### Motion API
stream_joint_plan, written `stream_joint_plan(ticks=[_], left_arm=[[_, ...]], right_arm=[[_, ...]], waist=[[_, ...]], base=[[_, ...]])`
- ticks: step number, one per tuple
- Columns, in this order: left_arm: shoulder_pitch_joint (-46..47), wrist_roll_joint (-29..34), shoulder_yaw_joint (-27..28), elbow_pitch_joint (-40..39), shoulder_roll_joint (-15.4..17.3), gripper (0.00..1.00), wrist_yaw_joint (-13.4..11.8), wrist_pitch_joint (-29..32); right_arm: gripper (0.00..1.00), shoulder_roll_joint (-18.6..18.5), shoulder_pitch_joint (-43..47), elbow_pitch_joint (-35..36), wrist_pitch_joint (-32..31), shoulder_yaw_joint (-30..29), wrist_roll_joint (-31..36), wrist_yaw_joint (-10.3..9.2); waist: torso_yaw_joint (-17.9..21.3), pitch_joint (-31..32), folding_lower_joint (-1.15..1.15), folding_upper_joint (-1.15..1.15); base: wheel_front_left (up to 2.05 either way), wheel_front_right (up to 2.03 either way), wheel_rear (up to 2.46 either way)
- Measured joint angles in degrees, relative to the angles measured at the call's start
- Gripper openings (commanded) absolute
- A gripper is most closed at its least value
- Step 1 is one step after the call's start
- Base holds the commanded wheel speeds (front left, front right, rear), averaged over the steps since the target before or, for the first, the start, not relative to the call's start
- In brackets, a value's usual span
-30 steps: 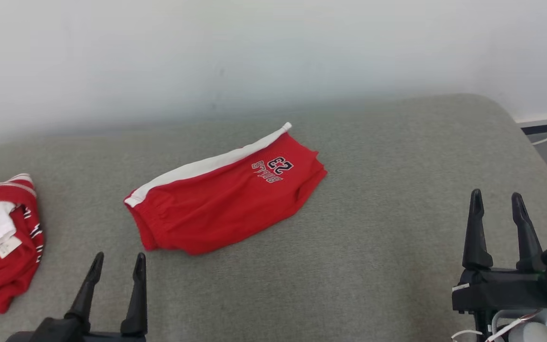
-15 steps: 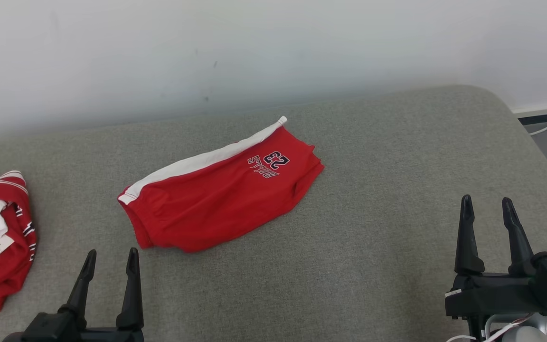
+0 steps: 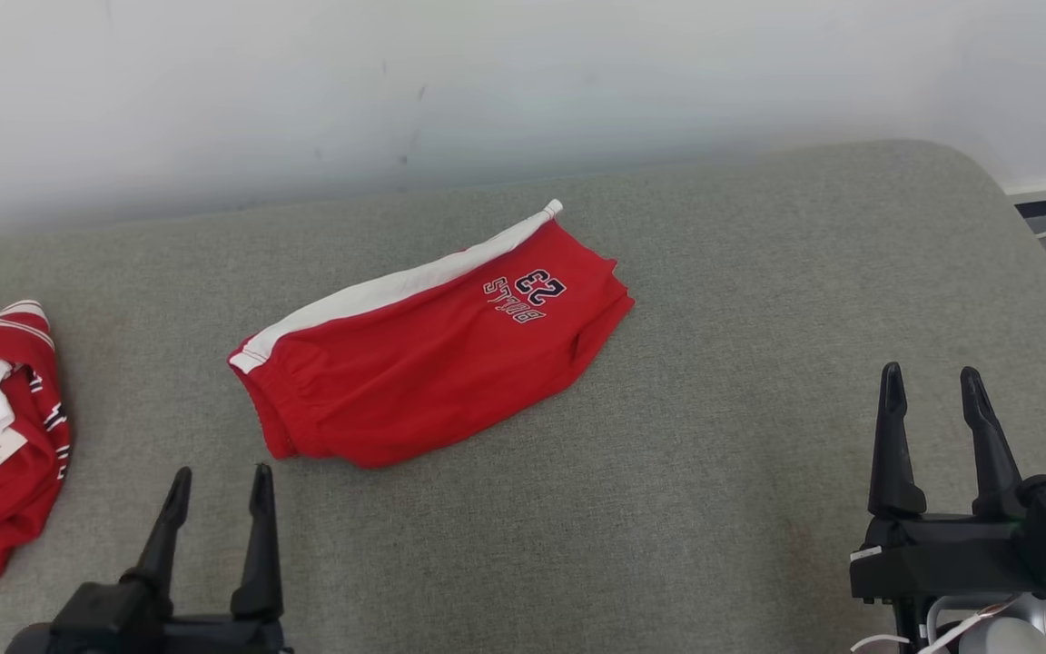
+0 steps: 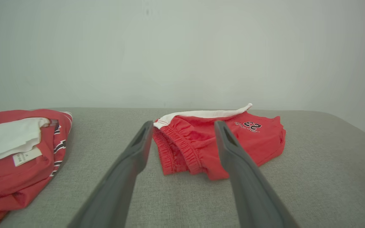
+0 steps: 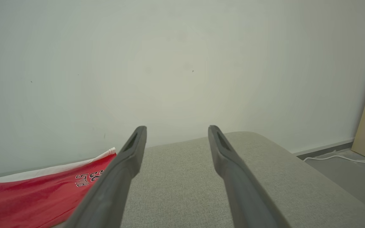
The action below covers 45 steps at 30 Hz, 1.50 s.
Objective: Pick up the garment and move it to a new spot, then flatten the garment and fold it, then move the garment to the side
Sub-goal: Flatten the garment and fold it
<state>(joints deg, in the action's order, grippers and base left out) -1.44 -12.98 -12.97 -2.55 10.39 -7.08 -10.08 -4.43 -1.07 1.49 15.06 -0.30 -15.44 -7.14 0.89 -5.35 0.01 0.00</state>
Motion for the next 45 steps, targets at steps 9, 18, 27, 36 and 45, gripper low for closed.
stream_joint_plan(ticks=[9,18,27,36,45], left_arm=[[7.6,-5.9,-2.4,6.0,-2.4,1.00,3.1,8.8],[18.7,-6.4,-4.2,14.1,-3.8,1.00,3.7,18.2],[24.7,-6.3,-5.9,19.9,-6.1,1.00,3.6,23.2],[27.8,-7.3,-6.6,23.8,-7.2,1.00,3.6,24.7],[30.2,-7.7,-10.0,24.3,-7.9,1.00,6.0,23.9]], right_arm=[[1.00,-1.8,-6.4,-3.4,-4.7,2.2,-0.8,2.94],[1.00,-5.5,-19.8,-12.9,-15.8,5.0,-1.6,6.94],[1.00,-7.8,-29.2,-22.4,-24.1,6.2,-1.6,9.18],[1.00,-8.1,-35.1,-30.0,-29.9,7.8,-1.6,10.66],[1.00,-6.7,-38.5,-34.9,-32.4,7.7,-2.2,10.60]], waist=[[-1.3,-2.0,0.00,0.00],[-3.3,-6.2,0.01,0.00],[-7.7,-10.5,0.01,0.01],[-12.9,-13.4,0.00,0.01],[-15.5,-16.5,0.00,0.01]], base=[[0.00,0.00,0.00],[0.00,0.00,0.00],[0.00,0.00,0.00],[0.00,0.00,0.00],[0.00,0.00,0.00]])
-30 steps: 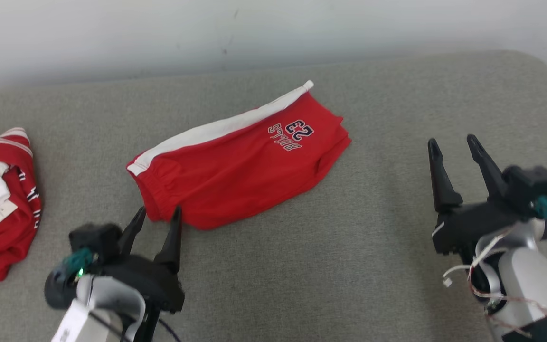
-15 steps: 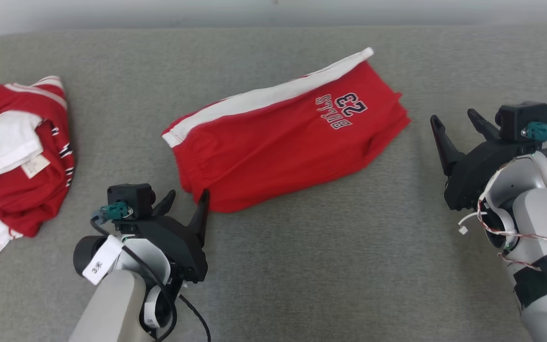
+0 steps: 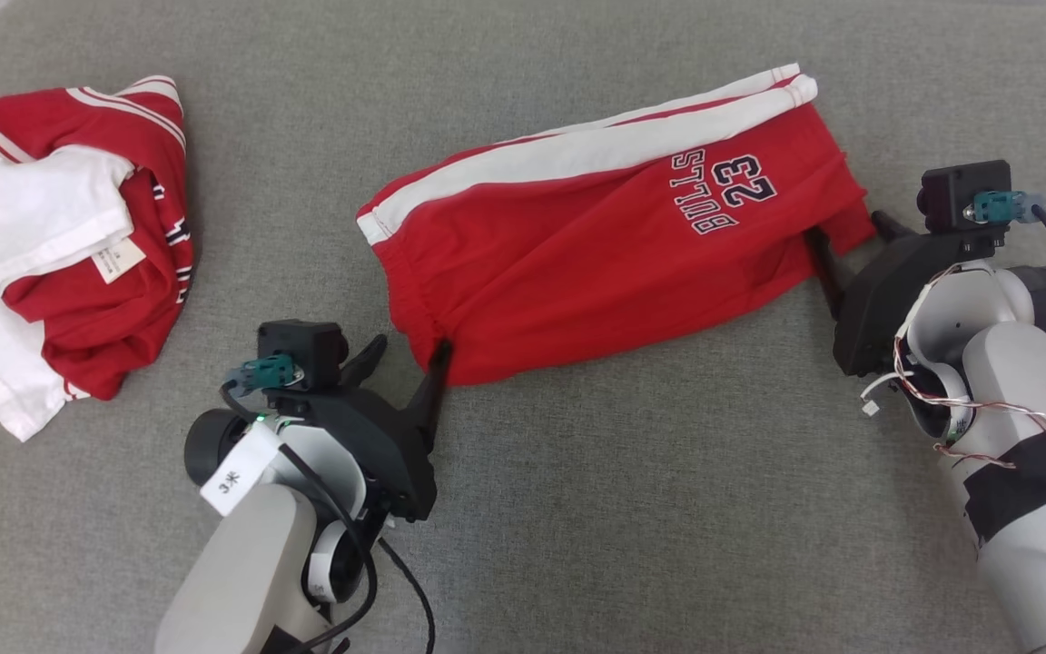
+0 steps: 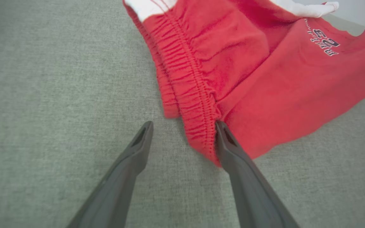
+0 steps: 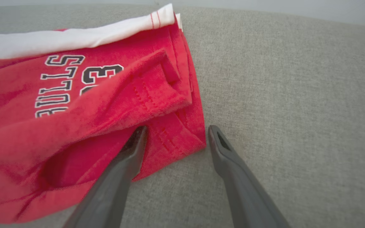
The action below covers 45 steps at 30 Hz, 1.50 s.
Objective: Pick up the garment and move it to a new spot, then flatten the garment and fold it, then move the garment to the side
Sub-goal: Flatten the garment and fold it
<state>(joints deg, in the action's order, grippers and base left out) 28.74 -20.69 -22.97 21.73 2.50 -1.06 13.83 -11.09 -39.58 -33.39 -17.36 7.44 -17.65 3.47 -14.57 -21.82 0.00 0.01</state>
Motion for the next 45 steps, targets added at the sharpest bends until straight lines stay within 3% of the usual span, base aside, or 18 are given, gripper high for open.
stream_joint_plan(ticks=[7,8,9,10,11,14,15,17,28,40,45], left_arm=[[2.2,0.0,-2.0,0.3,-0.2,1.00,0.6,-1.8],[2.5,0.0,-2.1,0.6,-0.3,1.00,0.6,-1.8],[2.7,0.0,-2.2,0.6,-0.3,1.00,0.6,-2.0],[2.9,0.0,-2.3,0.8,-0.3,1.00,0.6,-2.3],[3.2,0.0,-2.4,1.1,-0.4,1.00,0.6,-2.4],[3.5,0.0,-2.7,1.8,-0.5,1.00,0.7,-2.6],[3.5,-0.1,-2.7,2.1,-0.5,0.49,0.8,-2.8],[3.6,-0.1,-2.7,2.7,-0.5,0.00,0.9,-3.0],[3.1,-1.0,-2.4,3.3,1.1,0.00,2.4,-3.8],[-5.7,-1.9,-4.5,-3.5,6.4,0.00,6.0,-3.2],[-11.2,-2.3,-5.7,-8.8,9.0,0.00,6.2,-2.0]], right_arm=[[0.98,0.0,-3.5,-2.5,-0.3,-0.5,-0.5,0.00],[0.48,0.1,-3.9,-3.0,-0.2,-0.5,-0.6,0.00],[0.48,0.1,-4.3,-3.2,-0.2,-0.5,-0.7,0.00],[0.18,0.0,-4.6,-3.6,-0.2,-0.5,-0.8,0.03],[0.00,0.0,-4.9,-3.9,-0.2,-0.4,-0.9,0.07],[0.00,0.0,-5.1,-4.6,-0.2,0.3,-0.9,0.54],[0.00,-0.1,-5.1,-4.9,-0.2,0.4,-0.9,0.57],[0.00,-0.3,-5.1,-5.3,0.3,0.5,-0.9,0.65],[0.00,-1.2,2.0,-2.5,3.9,0.0,-1.7,1.66],[0.00,-0.5,18.8,8.7,6.9,0.6,-3.0,2.16],[0.00,0.3,27.3,15.5,7.4,0.8,-3.2,2.03]], waist=[[-0.9,-1.7,-0.01,0.00],[-0.9,-1.8,0.00,0.00],[-1.0,-2.0,0.00,0.00],[-1.0,-2.1,-0.01,0.00],[-1.1,-2.2,-0.01,0.00],[-1.1,-2.3,0.00,0.00],[-1.1,-2.2,-0.01,-0.01],[-1.1,-2.0,0.00,-0.01],[-0.3,1.0,-0.01,-0.01],[2.6,6.4,-0.01,-0.01],[4.0,8.5,-0.02,-0.01]], base=[[0.00,0.00,0.00],[0.00,0.00,0.00],[0.00,0.00,0.00],[0.00,0.00,0.00],[0.00,0.00,0.00],[0.00,0.00,0.00],[0.00,0.00,0.00],[0.00,0.00,0.00],[0.00,0.00,0.00],[0.00,0.00,0.00],[0.00,0.00,0.00]])
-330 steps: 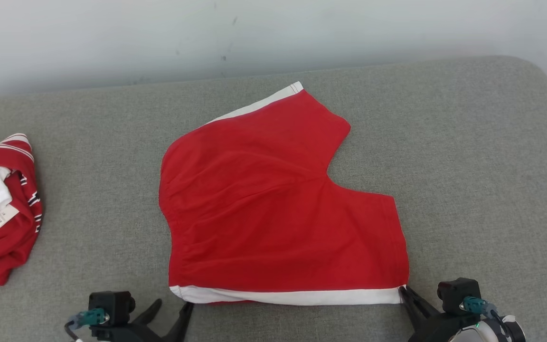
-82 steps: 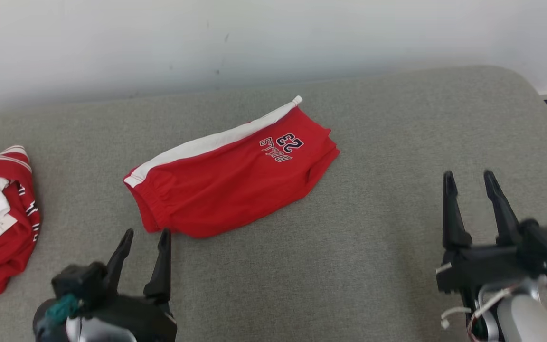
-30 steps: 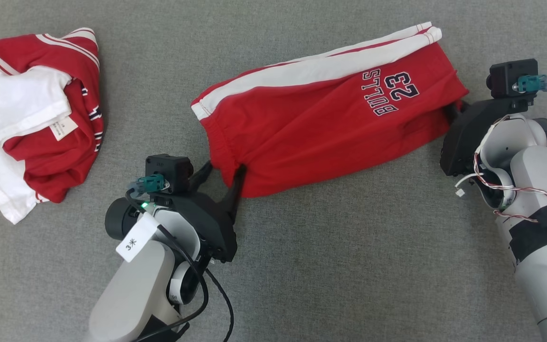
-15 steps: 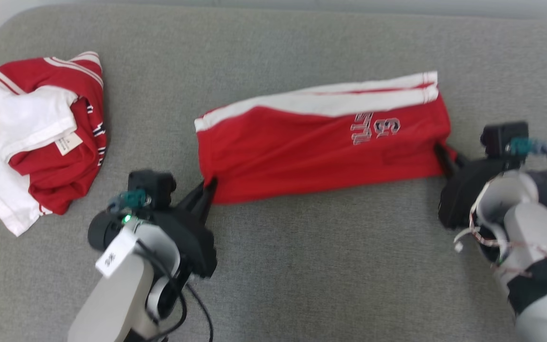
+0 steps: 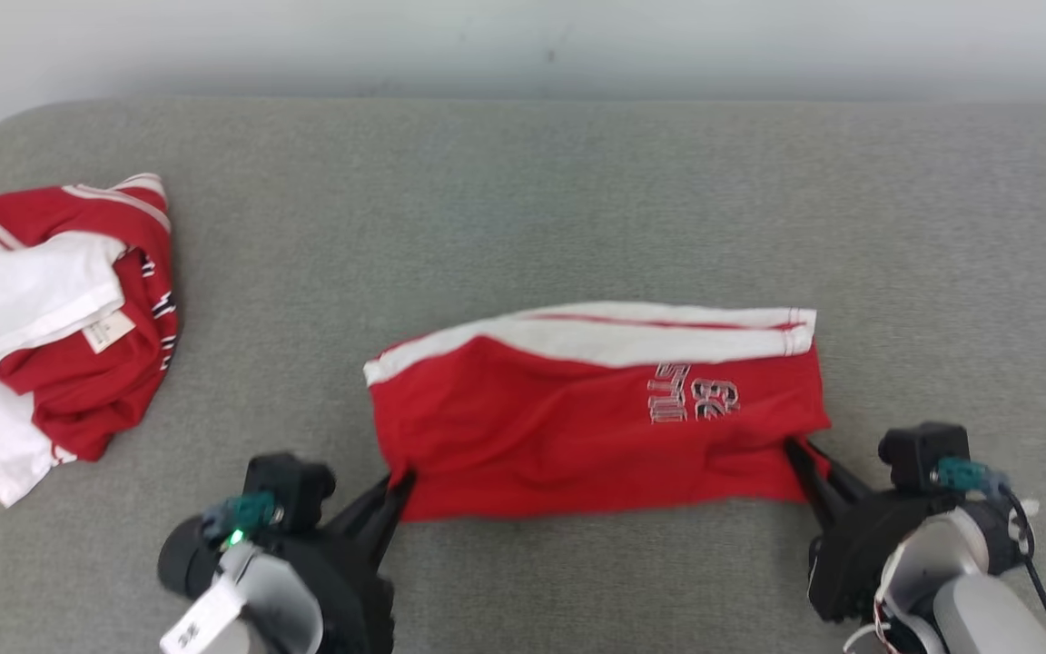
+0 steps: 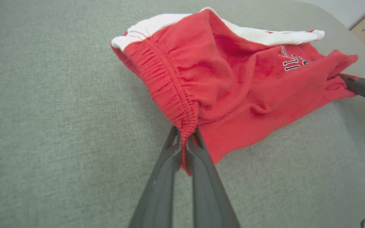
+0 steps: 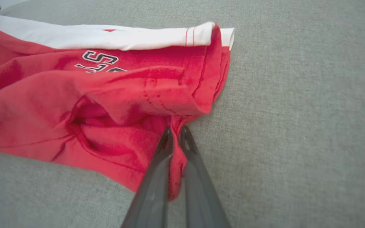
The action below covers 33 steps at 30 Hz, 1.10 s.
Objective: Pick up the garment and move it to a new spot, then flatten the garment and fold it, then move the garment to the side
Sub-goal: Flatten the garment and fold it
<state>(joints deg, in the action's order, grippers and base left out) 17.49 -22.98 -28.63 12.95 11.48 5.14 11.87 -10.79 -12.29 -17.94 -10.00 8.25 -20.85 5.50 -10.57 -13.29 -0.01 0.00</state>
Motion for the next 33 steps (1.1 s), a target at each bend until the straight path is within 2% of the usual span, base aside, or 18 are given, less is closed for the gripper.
stream_joint_plan(ticks=[1,4,5,6,7,8,9,10,14,20,23,25,27,33], left_arm=[[-2.3,-0.1,0.0,-1.7,1.4,0.00,0.0,0.9],[-5.0,-0.3,-0.1,-3.5,2.6,0.00,0.0,2.3],[-5.6,-0.6,-0.2,-4.0,2.8,0.17,0.0,2.7],[-6.1,-0.7,-0.2,-4.3,3.0,0.58,0.0,3.2],[-6.4,-0.7,-0.2,-4.7,3.2,0.58,0.0,3.6],[-6.6,-0.7,-0.1,-4.9,3.5,1.00,-0.1,3.8],[-6.6,-0.6,0.0,-5.0,3.7,1.00,-0.3,4.1],[-6.6,-0.5,0.1,-5.2,4.1,1.00,-0.6,4.5],[-7.0,-0.1,0.3,-6.3,5.1,1.00,-1.2,5.4],[-9.4,-0.5,1.7,-8.9,4.8,1.00,-2.7,4.9],[-10.4,-0.8,4.5,-11.1,4.2,1.00,-4.9,1.7],[-10.8,-0.9,7.3,-12.3,2.8,1.00,-7.6,-1.2],[-10.9,-0.7,9.4,-13.3,2.2,1.00,-9.6,-3.9],[-10.8,1.4,11.7,-15.2,0.9,1.00,-10.5,-12.7]], right_arm=[[0.00,0.1,2.2,2.4,0.0,0.0,0.0,-0.54],[0.00,-0.2,4.3,5.0,-0.2,-0.3,0.0,-1.57],[0.00,-0.5,5.1,5.6,-0.7,-0.3,0.1,-1.76],[0.00,-0.7,5.8,6.1,-1.0,-0.4,0.1,-2.08],[0.00,-0.9,6.6,6.7,-1.2,-0.5,0.2,-2.50],[0.00,-0.9,7.2,7.1,-1.5,-0.6,0.3,-2.83],[0.04,-1.0,7.6,7.5,-1.9,-0.5,0.3,-3.01],[1.00,-1.1,7.9,8.1,-2.1,-0.6,0.3,-3.24],[1.00,-1.2,9.3,10.4,-3.2,-0.1,1.0,-3.71],[1.00,-1.3,11.2,12.4,-3.6,-0.5,1.7,-5.75],[1.00,-1.2,12.1,13.5,-2.2,-2.0,2.1,-7.65],[1.00,-0.9,12.2,14.5,-0.4,-3.7,2.4,-9.18],[1.00,-0.3,12.1,15.3,1.4,-5.0,2.4,-9.80],[1.00,2.6,11.2,15.9,6.1,-5.5,1.7,-10.10]], waist=[[0.8,0.6,0.00,0.00],[1.9,1.4,0.00,0.00],[2.2,1.6,0.00,0.00],[2.6,1.9,0.00,0.00],[2.8,2.1,0.00,0.00],[3.1,2.4,0.00,0.00],[3.4,2.6,0.00,0.00],[3.6,2.7,0.00,0.00],[4.4,3.1,0.00,0.00],[5.1,3.3,0.01,0.00],[5.6,3.7,0.01,0.00],[6.0,4.1,0.01,0.00],[6.5,4.6,0.01,0.00],[8.2,6.6,0.01,0.00]], base=[[0.00,0.00,0.00],[0.00,0.00,0.00],[0.00,0.00,0.00],[0.00,0.00,0.00],[0.00,0.00,0.00],[0.00,0.00,0.00],[0.00,0.00,0.00],[0.00,0.00,0.00],[0.00,0.00,0.00],[0.00,0.00,0.00],[0.00,0.00,0.00],[0.00,0.00,0.00],[0.00,0.00,0.00],[0.00,0.00,0.00]])
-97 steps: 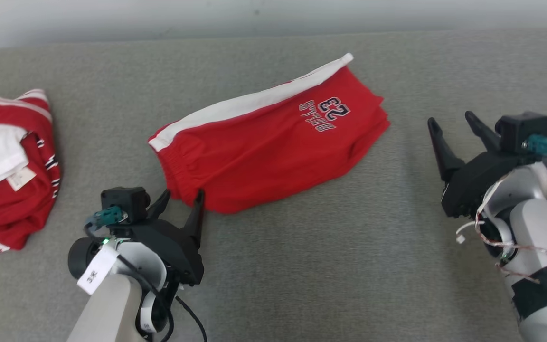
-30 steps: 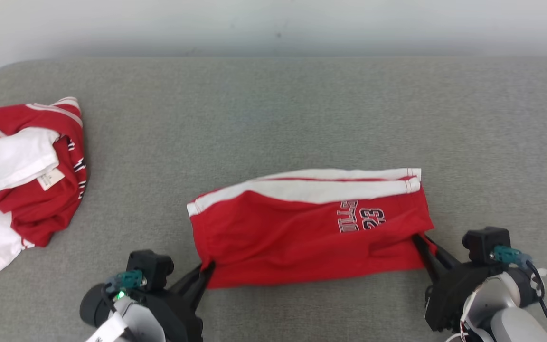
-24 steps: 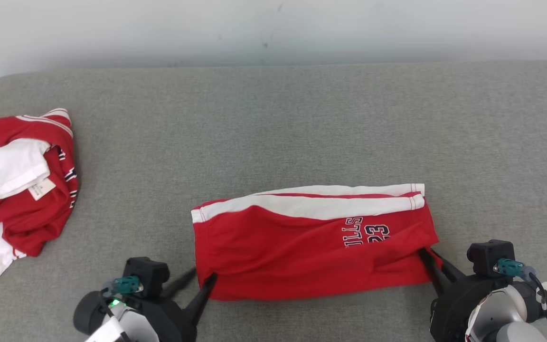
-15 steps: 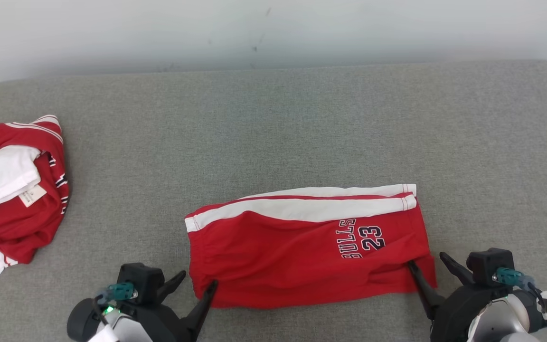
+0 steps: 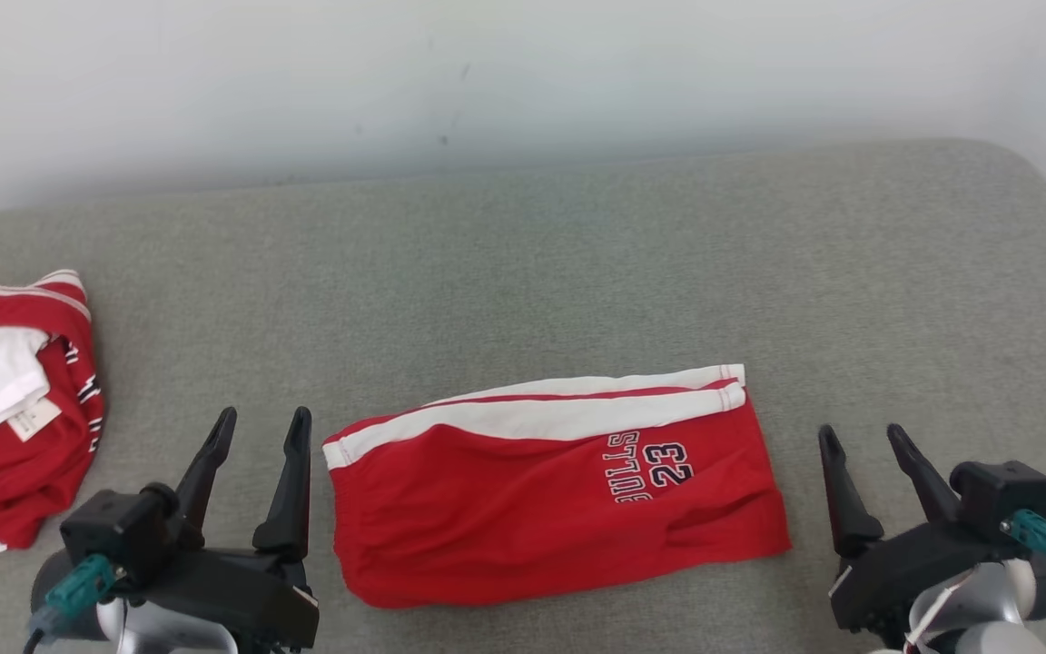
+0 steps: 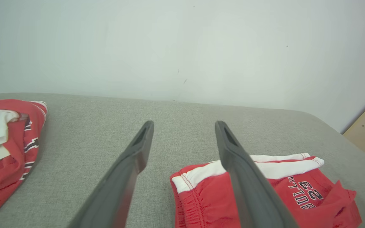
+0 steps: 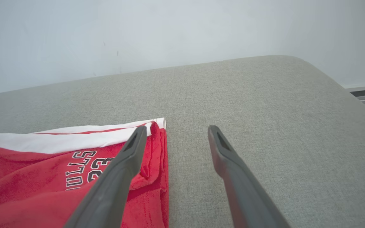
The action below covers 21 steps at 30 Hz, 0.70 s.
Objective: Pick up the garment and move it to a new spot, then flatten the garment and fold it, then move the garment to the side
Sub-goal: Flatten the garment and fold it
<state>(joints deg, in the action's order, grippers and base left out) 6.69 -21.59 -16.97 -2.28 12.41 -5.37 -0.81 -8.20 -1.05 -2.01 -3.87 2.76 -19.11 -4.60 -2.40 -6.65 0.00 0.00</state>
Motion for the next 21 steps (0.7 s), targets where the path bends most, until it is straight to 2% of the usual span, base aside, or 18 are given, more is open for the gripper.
stream_joint_plan(ticks=[11,21], left_arm=[[-5.0,2.0,0.5,3.7,-1.6,1.00,-0.7,-9.4],[-7.4,2.5,4.8,5.2,-1.8,1.00,-1.2,-11.8]], right_arm=[[1.00,2.1,-2.1,-2.9,6.2,1.3,-1.0,1.08],[1.00,2.6,-2.2,-2.5,11.5,0.2,-1.0,1.05]], waist=[[3.8,3.6,0.00,0.01],[3.2,2.9,0.00,0.01]], base=[[0.00,0.00,0.00],[0.00,0.00,0.00]])
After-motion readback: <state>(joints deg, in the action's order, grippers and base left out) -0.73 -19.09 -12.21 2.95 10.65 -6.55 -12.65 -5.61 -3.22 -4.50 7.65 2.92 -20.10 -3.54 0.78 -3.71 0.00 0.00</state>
